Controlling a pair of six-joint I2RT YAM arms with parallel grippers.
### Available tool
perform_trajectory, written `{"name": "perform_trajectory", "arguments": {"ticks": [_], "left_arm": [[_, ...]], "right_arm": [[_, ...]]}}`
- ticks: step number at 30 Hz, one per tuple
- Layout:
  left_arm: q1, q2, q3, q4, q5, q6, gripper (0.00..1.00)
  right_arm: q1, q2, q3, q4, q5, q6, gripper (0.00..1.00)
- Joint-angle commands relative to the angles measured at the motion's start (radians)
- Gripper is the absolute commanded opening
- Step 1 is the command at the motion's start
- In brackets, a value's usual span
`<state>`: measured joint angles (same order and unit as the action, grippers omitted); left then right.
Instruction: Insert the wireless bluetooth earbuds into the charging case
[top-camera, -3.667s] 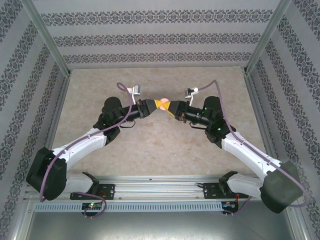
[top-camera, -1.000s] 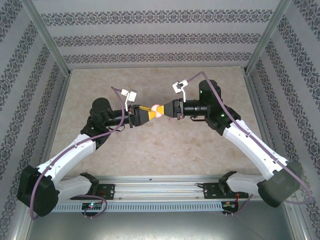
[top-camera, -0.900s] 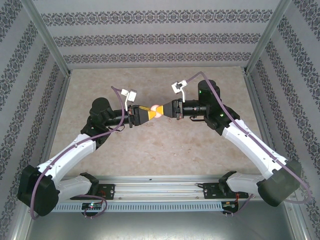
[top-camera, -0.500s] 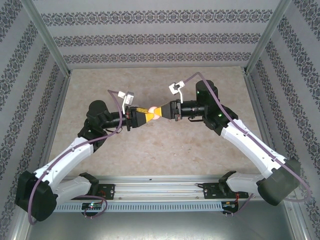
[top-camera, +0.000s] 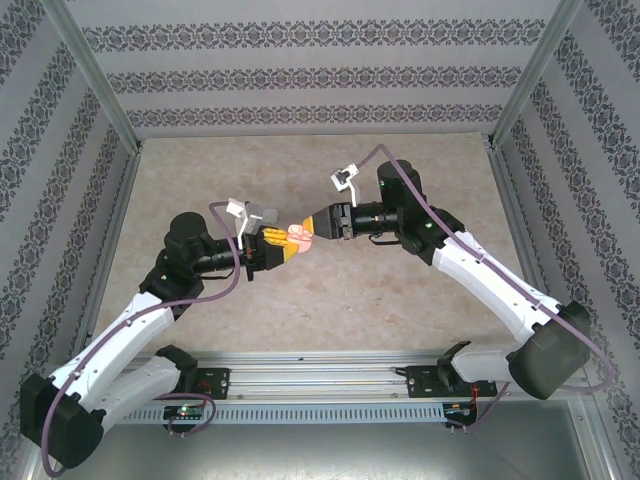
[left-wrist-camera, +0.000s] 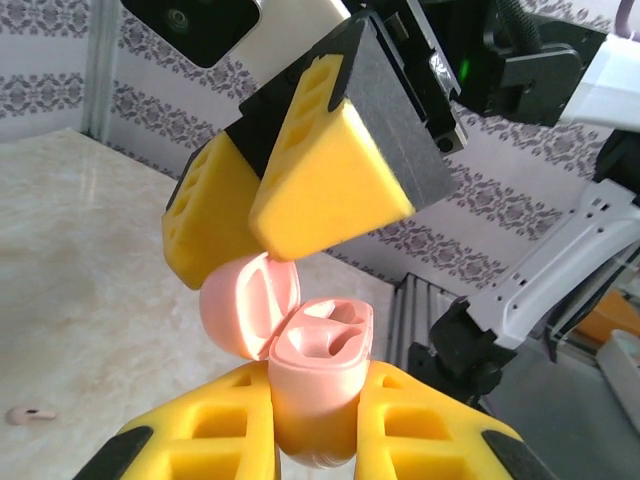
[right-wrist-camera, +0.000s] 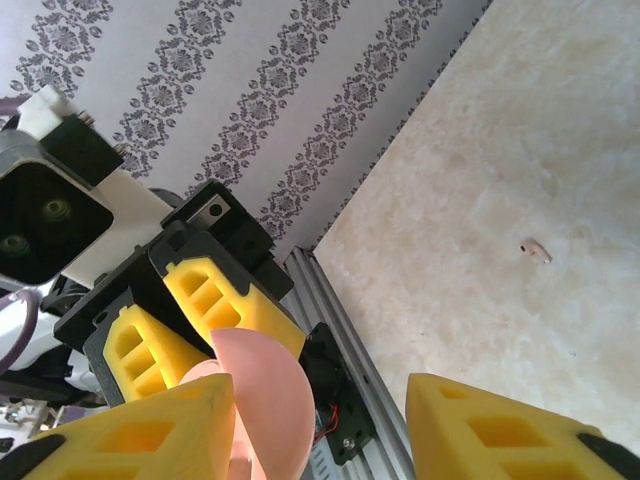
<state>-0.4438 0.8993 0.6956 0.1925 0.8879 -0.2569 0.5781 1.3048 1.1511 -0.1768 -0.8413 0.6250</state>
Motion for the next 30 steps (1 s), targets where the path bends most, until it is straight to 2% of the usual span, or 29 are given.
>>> {"name": "perform_trajectory", "arguments": {"ticks": [1,8,16,22,30], "left_arm": [[-0.003,-0.056,-0.008,-0.039,-0.07,0.108,0.0],[-0.003,-0.136,-0.063,-0.094,-0.226,0.116,0.0],[-0.003,-0.269,-0.064,-0.325,-0.474,0.137,0.0],[-0.003,-0.405,-0.067,-0.48,-0.632,0.108,0.0],[-0.003,-0.563,-0.069,-0.64,-0.747,0.058,0.0]], "right_arm": [[-0.009,0.009,0.029,0.0,0.029,0.035,0.5],[-0.006,-0.006,0.062,-0.024,0.053,0.077,0.55],[0.024,0.102,0.157,-0.281,0.304,-0.001,0.52],[0.118,0.334,0.316,-0.374,0.411,-0.114,0.46],[0.257,0.773,0.76,-0.574,0.525,-0.274,0.41]]}}
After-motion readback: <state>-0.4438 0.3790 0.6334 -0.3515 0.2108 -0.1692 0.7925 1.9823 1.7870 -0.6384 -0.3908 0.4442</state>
